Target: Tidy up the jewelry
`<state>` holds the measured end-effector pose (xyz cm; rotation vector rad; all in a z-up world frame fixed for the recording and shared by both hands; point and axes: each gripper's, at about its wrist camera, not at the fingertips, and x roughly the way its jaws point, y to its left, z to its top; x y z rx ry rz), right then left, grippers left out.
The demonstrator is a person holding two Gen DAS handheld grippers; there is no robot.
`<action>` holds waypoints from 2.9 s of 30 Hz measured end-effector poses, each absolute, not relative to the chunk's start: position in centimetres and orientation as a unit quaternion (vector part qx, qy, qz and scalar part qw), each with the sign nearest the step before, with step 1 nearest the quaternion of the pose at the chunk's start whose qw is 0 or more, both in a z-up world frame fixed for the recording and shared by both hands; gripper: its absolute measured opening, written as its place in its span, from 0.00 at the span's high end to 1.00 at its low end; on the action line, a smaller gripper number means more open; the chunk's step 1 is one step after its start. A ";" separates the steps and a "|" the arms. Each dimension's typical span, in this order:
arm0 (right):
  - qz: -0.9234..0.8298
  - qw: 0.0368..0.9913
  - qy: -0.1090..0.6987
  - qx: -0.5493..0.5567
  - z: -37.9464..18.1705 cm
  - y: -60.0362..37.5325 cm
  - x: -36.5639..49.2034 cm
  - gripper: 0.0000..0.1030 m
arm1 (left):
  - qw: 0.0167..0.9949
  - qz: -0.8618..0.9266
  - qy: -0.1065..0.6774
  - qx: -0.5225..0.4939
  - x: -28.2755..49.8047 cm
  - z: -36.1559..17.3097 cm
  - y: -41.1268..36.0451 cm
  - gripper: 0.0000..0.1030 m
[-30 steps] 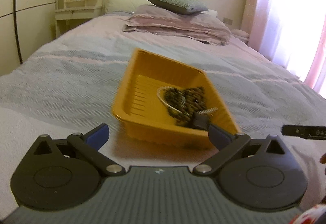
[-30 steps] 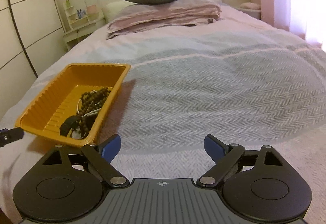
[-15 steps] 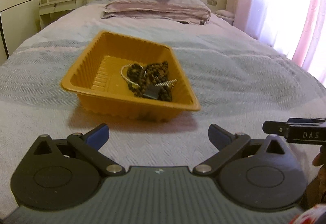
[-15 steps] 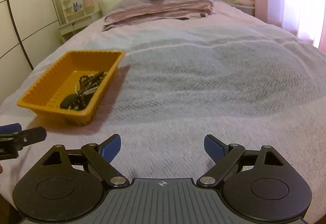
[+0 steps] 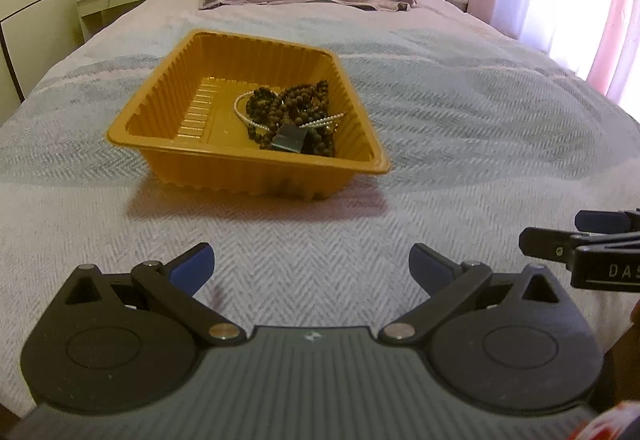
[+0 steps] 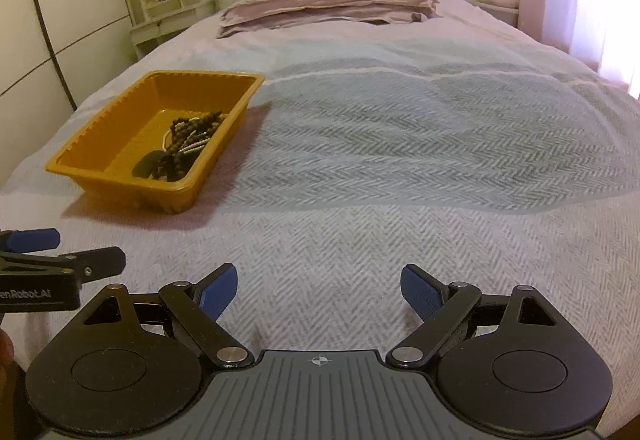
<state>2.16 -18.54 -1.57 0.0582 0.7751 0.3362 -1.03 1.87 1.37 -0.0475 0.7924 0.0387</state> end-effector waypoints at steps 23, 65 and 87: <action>0.159 0.905 0.394 0.008 -1.7 -17.6 2.3 0.14 | 0.916 0.023 0.401 -0.015 -1.0 0.5 1.3 0.00; 0.154 0.908 0.390 0.002 -1.7 -17.5 1.8 0.14 | 0.917 0.025 0.397 -0.018 -1.5 0.5 1.2 0.00; 0.154 0.908 0.390 0.004 -1.6 -17.5 1.7 0.14 | 0.917 0.025 0.397 -0.018 -1.6 0.5 1.2 0.00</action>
